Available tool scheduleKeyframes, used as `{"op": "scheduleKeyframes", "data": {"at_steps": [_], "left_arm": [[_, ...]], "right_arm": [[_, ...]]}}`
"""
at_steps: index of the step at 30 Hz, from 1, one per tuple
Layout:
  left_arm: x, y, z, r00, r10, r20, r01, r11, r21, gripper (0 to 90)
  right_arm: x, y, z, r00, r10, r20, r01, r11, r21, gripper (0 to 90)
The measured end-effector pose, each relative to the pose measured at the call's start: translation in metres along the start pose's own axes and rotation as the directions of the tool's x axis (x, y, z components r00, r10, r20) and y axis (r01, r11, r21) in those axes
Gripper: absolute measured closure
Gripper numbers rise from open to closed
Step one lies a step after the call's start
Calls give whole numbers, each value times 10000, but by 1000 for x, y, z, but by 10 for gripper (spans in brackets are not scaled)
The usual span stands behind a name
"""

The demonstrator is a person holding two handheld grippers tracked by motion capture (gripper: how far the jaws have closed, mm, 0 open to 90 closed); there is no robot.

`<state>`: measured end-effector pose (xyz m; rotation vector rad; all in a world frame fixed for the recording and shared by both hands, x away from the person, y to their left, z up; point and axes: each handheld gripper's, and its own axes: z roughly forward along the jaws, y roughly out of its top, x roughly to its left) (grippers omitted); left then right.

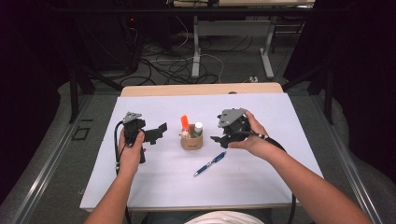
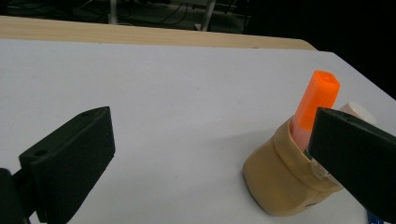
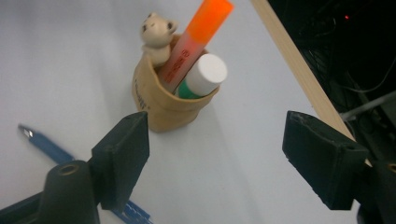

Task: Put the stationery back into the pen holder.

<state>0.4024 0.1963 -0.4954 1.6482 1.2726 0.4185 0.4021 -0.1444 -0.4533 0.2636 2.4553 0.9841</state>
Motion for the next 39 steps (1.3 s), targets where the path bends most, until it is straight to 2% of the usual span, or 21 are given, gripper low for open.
{"op": "scheduleKeyframes", "data": {"at_steps": [2, 4, 6, 9, 10, 13, 17, 19, 21, 23, 24, 25, 28, 29, 31, 32, 33, 34, 36, 37, 39], "left_arm": [[0, 0, 0, 10000, -27, -3, 27, 10000, 21, 4], [1, -1, 0, 10000, -12, -33, 12, 10000, -19, 4], [1, -1, 0, 10000, -13, -45, 13, 10000, -30, 4], [2, -1, 0, 10000, 16, -17, -15, 10000, 36, 4], [2, -1, 0, 10000, 11, -27, -10, 10000, 43, 5], [2, -1, 1, 10000, 45, -46, -45, 10000, 61, 4], [1, -1, 0, 9999, 67, -88, -67, 10000, 58, 5], [1, -1, 0, 9999, 103, -127, -102, 9999, 61, 5], [0, -1, 0, 9998, 105, -171, -105, 9999, 6, 5], [0, -1, -1, 9998, 123, -174, -122, 9999, 53, 5], [0, -1, -1, 9998, 119, -188, -118, 9999, 50, 5], [0, -1, 0, 9998, 89, -199, -88, 10000, 35, 5], [0, -1, 0, 9997, 110, -223, -109, 9999, 64, 5], [0, -1, 0, 9997, 108, -225, -107, 9999, 71, 5], [0, -2, 0, 9997, 91, -226, -89, 9999, 72, 5], [1, -2, 0, 9997, 72, -222, -71, 10000, 62, 5], [1, -2, 0, 9997, 63, -219, -62, 10000, 55, 5], [1, -2, -1, 9997, 50, -220, -49, 10000, 49, 5], [1, -2, 0, 9998, 48, -210, -47, 10000, 36, 5], [1, -2, 0, 9998, 44, -217, -43, 10000, 53, 5], [0, -2, 0, 9998, 66, -211, -65, 10000, 69, 5]], "right_arm": [[4, 3, 3, 9969, -769, -154, 773, 9966, 298, 264], [8, 5, 5, 9890, -1434, -348, 1449, 9885, 440, 281], [12, 8, 8, 9806, -1836, -688, 1871, 9811, 492, 336], [17, 11, 11, 9698, -2253, -939, 2311, 9713, 564, 369], [18, 11, 11, 9635, -2481, -1005, 2550, 9649, 623, 378], [21, 12, 14, 9547, -2628, -1395, 2720, 9609, 513, 400], [26, 13, 17, 9339, -2889, -2106, 3092, 9484, 699, 414], [27, 14, 18, 9206, -3091, -2386, 3355, 9387, 787, 414], [29, 14, 20, 9133, -3095, -2649, 3404, 9370, 787, 414], [31, 15, 21, 9031, -3196, -2869, 3581, 9291, 923, 414], [31, 15, 23, 8928, -3338, -3023, 3755, 9224, 906, 414], [33, 14, 24, 8899, -3324, -3125, 3784, 9204, 986, 422], [37, 13, 28, 8615, -3662, -3517, 4238, 9001, 1010, 433], [39, 13, 29, 8491, -3859, -3607, 4461, 8896, 984, 437], [43, 13, 31, 8355, -4013, -3755, 4702, 8756, 1105, 449], [44, 13, 33, 8211, -4235, -3827, 4940, 8632, 1046, 450], [47, 12, 35, 8130, -4399, -3814, 5091, 8549, 993, 456], [50, 13, 35, 8045, -4462, -3920, 5247, 8432, 1170, 466], [54, 12, 39, 7890, -4680, -3980, 5441, 8332, 990, 487], [56, 13, 40, 7777, -4760, -4106, 5601, 8212, 1089, 496], [61, 13, 42, 7723, -4828, -4128, 5688, 8149, 1112, 515]]}}
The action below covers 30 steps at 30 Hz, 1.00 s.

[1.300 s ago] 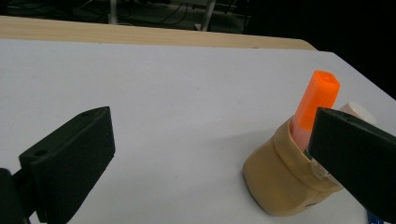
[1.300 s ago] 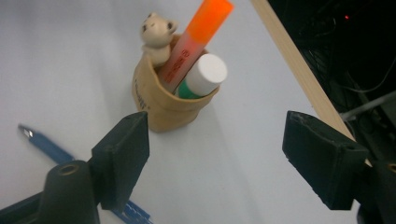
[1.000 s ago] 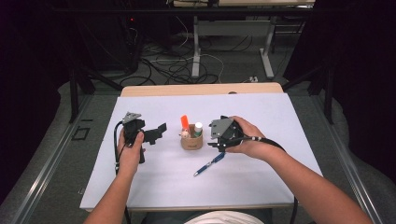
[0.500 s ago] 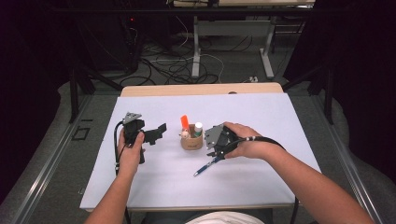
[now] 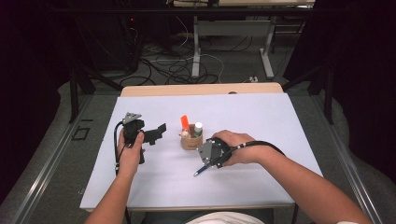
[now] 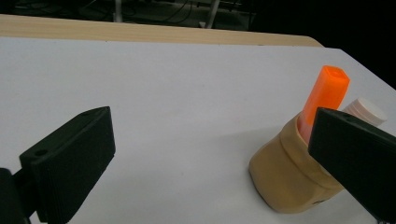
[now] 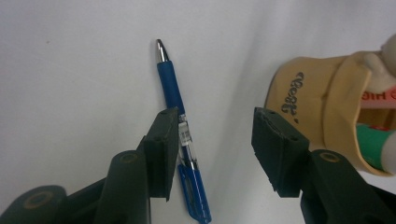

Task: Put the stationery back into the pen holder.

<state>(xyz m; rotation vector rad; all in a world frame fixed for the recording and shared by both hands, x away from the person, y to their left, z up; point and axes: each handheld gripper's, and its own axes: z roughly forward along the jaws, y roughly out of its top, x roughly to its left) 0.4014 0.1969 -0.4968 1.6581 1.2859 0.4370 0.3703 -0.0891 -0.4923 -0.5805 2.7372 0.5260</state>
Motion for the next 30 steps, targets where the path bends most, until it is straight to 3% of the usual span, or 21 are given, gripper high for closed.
{"op": "scheduleKeyframes", "data": {"at_steps": [7, 14, 23, 26, 27, 30], "left_arm": [[0, 0, 0, 10000, 16, 2, -16, 10000, 1, 5], [0, 0, 0, 10000, 13, 9, -13, 10000, 25, 5], [0, 0, 0, 10000, 42, -6, -42, 10000, -1, 5], [0, 0, 0, 10000, 12, 20, -12, 10000, 11, 5], [0, 0, 0, 10000, 16, 19, -16, 10000, 16, 5], [0, 0, 0, 10000, 1, 25, -1, 10000, -3, 5]], "right_arm": [[4, 6, 10, 9996, -246, -169, 248, 9996, 162, 545], [12, 12, 18, 9985, -512, -196, 525, 9961, 710, 562], [15, 18, 27, 9959, -721, -551, 763, 9941, 774, 592], [15, 20, 28, 9921, -825, -945, 911, 9916, 915, 600], [16, 20, 30, 9944, -786, -708, 839, 9936, 752, 603], [17, 22, 33, 9932, -806, -845, 864, 9940, 674, 610]]}}
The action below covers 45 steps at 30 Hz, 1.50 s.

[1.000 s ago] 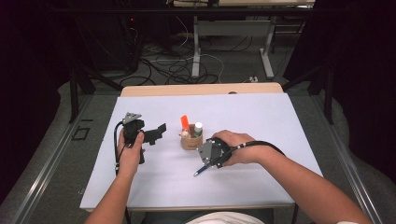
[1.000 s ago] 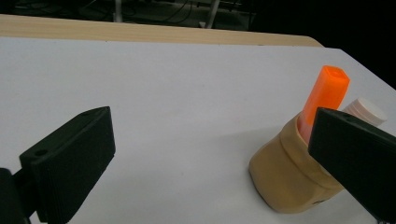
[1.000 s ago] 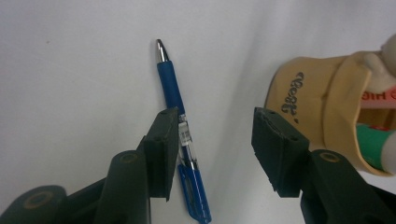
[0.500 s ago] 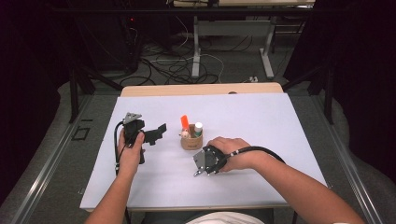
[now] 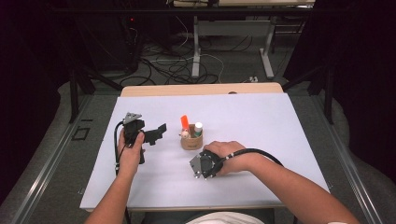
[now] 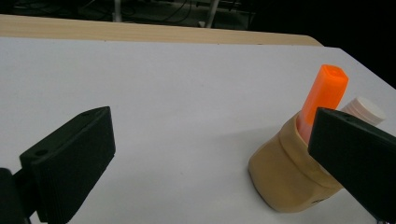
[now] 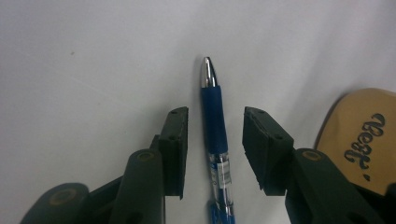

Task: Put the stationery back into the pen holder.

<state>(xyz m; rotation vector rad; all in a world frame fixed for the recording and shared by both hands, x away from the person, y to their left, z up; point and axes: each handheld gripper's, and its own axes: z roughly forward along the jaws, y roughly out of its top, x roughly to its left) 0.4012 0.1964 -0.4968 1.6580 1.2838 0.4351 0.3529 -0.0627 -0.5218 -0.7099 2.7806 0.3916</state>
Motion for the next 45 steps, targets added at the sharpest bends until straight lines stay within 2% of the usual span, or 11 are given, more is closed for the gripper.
{"op": "scheduleKeyframes", "data": {"at_steps": [8, 10, 21, 23, 24, 26, 29, 31, 37, 38, 45], "left_arm": [[0, 0, 0, 10000, -14, 8, 14, 10000, -7, 6], [0, 0, 0, 10000, -18, 18, 18, 10000, -13, 5], [0, 0, 1, 10000, 6, 16, -6, 10000, 67, 6], [0, -1, 1, 10000, -1, 5, 1, 10000, 42, 5], [0, -1, 1, 10000, -3, 10, 3, 10000, 41, 5], [0, -1, 1, 10000, 9, 15, -9, 10000, 60, 6], [0, -1, 1, 10000, 5, 11, -5, 10000, 52, 6], [0, -1, 1, 10000, 5, 23, -5, 10000, 68, 5], [0, -1, 1, 10000, -14, -2, 14, 10000, 90, 5], [0, -1, 1, 10000, -46, -10, 46, 10000, 71, 6], [1, -1, 1, 10000, -90, -6, 90, 9999, 74, 6]], "right_arm": [[0, 4, 4, 9989, -356, -298, 362, 9991, 198, 637], [0, 3, 7, 9993, -365, -111, 367, 9992, 152, 649], [-2, 4, 10, 9960, -888, 29, 885, 9945, 558, 715], [-3, 4, 10, 9956, -890, -283, 907, 9938, 649, 723], [-2, 4, 11, 9958, -906, -89, 909, 9945, 524, 731], [-4, 5, 10, 9942, -1010, -364, 1032, 9926, 641, 747], [-2, 4, 10, 9946, -957, -399, 983, 9929, 668, 774], [-2, 4, 11, 9945, -1044, -120, 1049, 9926, 612, 791], [-2, 5, 11, 9912, -1286, -306, 1306, 9885, 764, 798], [-2, 5, 12, 9905, -1369, -116, 1373, 9884, 652, 798], [-2, 5, 11, 9898, -1425, -78, 1427, 9870, 741, 800]]}}
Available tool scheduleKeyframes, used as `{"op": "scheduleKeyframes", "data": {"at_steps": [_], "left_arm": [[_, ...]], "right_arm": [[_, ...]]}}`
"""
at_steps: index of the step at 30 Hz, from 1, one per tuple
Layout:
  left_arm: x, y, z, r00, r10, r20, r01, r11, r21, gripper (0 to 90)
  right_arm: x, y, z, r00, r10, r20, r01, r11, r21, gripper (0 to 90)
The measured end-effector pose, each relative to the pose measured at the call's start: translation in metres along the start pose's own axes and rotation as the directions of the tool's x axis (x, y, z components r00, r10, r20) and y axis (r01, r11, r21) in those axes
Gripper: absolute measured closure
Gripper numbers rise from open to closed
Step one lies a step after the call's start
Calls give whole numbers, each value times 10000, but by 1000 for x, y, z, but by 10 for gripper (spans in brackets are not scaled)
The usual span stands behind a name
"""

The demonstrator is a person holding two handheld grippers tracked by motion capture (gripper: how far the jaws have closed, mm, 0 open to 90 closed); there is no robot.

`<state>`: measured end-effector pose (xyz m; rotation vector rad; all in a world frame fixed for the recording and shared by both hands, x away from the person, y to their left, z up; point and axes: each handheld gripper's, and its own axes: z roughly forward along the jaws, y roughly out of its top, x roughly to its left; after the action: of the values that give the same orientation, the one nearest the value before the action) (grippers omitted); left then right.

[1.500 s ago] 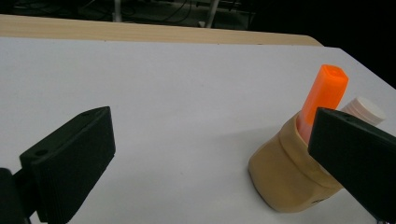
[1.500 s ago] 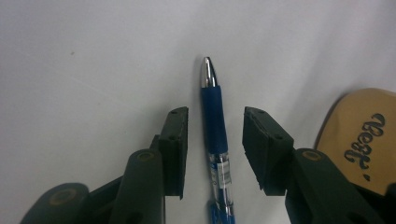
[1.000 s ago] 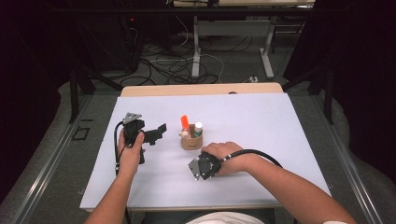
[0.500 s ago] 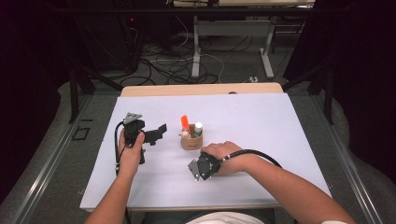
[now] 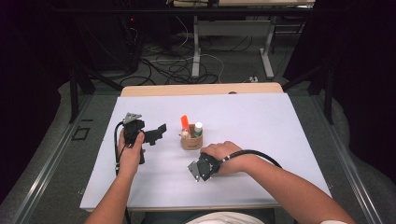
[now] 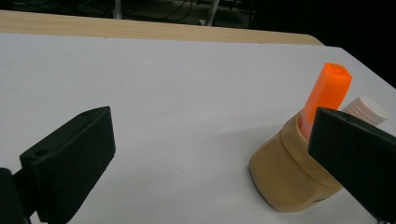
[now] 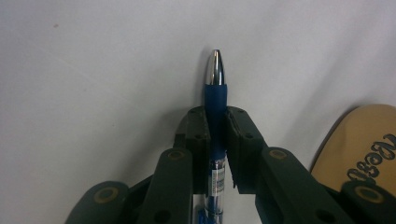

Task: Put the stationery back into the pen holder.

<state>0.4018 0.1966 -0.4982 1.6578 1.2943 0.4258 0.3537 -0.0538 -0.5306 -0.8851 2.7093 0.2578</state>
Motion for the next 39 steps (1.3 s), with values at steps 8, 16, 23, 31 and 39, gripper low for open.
{"op": "scheduleKeyframes", "data": {"at_steps": [8, 16, 23, 31, 39], "left_arm": [[-1, 0, 1, 10000, 15, 4, -15, 10000, -32, 6], [-1, 0, 1, 10000, -56, 4, 56, 9999, -104, 6], [0, 0, 1, 10000, -9, -13, 9, 10000, -68, 6], [0, -1, 1, 10000, -16, -15, 16, 10000, -62, 6], [0, -1, 1, 10000, -20, -21, 20, 10000, -59, 6]], "right_arm": [[0, 1, -1, 9992, 257, -315, -256, 9997, 46, 801], [0, 1, -5, 9984, 550, -151, -553, 9983, -200, 801], [-4, -6, -16, 9919, 1266, 130, -1254, 9899, -666, 801], [-13, -16, -27, 9810, 1936, 139, -1910, 9756, -1083, 801], [-19, -24, -35, 9588, 2831, 250, -2760, 9485, -1556, 802]]}}
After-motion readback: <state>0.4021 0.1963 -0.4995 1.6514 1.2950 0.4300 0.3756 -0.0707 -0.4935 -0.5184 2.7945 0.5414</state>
